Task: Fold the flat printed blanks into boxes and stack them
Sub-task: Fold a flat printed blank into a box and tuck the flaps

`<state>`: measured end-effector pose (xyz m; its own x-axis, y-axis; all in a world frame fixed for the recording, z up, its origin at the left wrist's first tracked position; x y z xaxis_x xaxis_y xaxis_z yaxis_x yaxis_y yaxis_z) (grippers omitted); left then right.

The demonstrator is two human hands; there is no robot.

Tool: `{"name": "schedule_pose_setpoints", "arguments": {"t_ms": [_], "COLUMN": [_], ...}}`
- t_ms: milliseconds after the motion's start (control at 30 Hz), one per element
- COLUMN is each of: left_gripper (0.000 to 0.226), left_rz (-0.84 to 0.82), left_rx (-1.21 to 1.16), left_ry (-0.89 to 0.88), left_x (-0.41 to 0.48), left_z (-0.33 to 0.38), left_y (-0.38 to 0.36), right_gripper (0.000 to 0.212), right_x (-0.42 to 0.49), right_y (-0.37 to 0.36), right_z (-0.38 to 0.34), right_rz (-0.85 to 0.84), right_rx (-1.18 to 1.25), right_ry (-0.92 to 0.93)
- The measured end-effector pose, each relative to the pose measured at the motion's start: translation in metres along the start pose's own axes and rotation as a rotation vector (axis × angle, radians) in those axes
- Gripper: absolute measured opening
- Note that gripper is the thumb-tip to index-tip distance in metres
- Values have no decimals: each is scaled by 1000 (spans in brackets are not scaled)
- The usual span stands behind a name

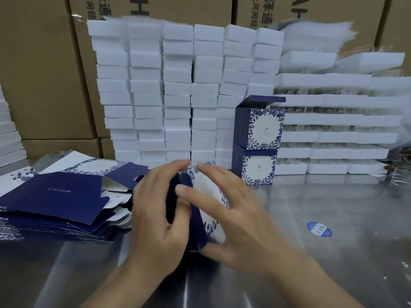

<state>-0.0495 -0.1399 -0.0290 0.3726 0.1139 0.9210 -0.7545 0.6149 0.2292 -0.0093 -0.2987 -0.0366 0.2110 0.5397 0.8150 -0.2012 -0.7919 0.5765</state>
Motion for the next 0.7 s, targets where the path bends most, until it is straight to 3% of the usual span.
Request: {"name": "schedule_pose_setpoints", "arguments": {"t_ms": [100, 300, 433, 567, 700], "left_gripper": [51, 56, 50, 39, 38], "left_rz": [-40, -85, -121, -240, -273], "left_rx": [3, -51, 14, 78, 100], "left_ry": [-153, -126, -54, -25, 35], "left_x": [-2, -5, -10, -18, -20], "left_z": [8, 3, 1, -6, -15], "left_y": [-1, -6, -8, -19, -29], "right_gripper": [105, 103, 106, 94, 87], "right_x": [1, 3, 0, -15, -22], "right_y": [-5, 1, 10, 9, 4], "right_z": [-7, -12, -2, 18, 34], "right_rz": [-47, -36, 95, 192, 211], "right_rx": [35, 18, 25, 26, 55], "right_ry": [43, 20, -171, -389, -452]}}
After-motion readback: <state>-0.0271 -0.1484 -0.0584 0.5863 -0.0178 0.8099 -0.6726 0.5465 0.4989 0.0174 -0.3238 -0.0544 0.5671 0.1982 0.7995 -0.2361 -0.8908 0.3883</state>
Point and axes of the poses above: each hand's wrist, its own x-axis towards the middle knuckle, its own y-axis out of the back of the hand, z = x × y, the point moved 4 cm from there along x, towards the middle knuckle, and after that the axes turned 12 degrees about x, right-handed, at the moved point
